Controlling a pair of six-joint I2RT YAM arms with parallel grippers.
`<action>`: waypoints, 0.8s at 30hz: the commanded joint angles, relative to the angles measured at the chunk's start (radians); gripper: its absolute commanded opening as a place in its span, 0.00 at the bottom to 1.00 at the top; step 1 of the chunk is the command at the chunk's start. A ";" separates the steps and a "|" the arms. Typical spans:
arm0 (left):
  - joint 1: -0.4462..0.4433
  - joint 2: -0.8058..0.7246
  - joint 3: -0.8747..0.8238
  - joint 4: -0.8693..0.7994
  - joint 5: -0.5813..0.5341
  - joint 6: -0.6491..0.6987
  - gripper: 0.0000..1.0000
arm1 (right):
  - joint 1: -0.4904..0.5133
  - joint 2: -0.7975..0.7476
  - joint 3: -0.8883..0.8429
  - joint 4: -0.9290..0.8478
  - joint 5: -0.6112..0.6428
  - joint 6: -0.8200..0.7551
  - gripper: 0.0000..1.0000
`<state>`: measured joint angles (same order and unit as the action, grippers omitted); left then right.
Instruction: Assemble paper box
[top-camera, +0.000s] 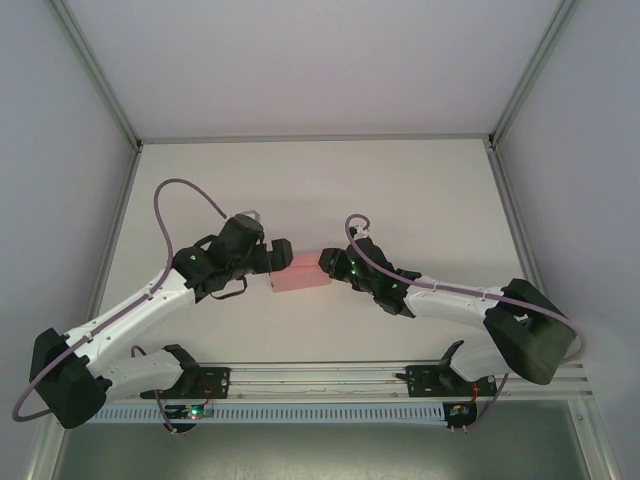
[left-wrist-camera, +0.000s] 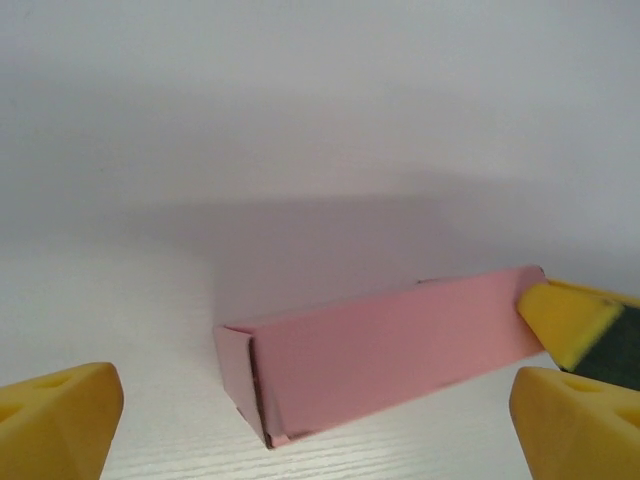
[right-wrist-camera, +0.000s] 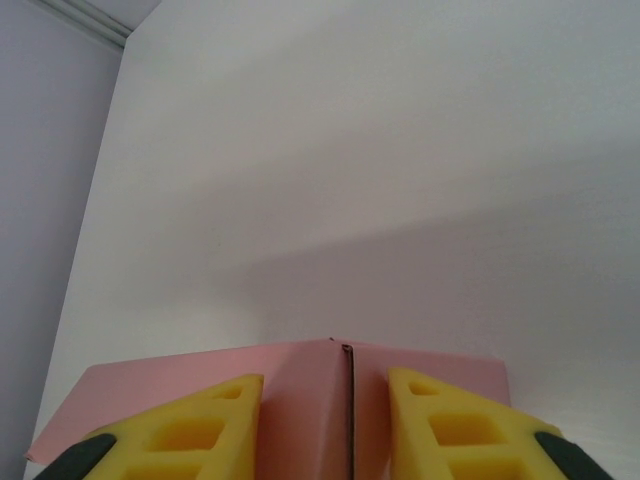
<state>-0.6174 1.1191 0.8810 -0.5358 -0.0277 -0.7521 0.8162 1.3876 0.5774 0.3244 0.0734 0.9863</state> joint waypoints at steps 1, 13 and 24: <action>0.081 0.023 -0.066 0.053 0.158 -0.078 0.89 | 0.010 0.063 -0.070 -0.231 0.021 0.011 0.17; 0.187 0.020 -0.225 0.271 0.373 -0.114 0.76 | 0.010 0.102 -0.065 -0.211 0.004 0.015 0.05; 0.216 0.043 -0.302 0.303 0.353 -0.146 0.61 | 0.003 0.091 -0.085 -0.201 0.001 0.011 0.00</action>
<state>-0.4240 1.1492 0.6178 -0.2222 0.3470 -0.8825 0.8158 1.4200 0.5705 0.3840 0.0803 0.9932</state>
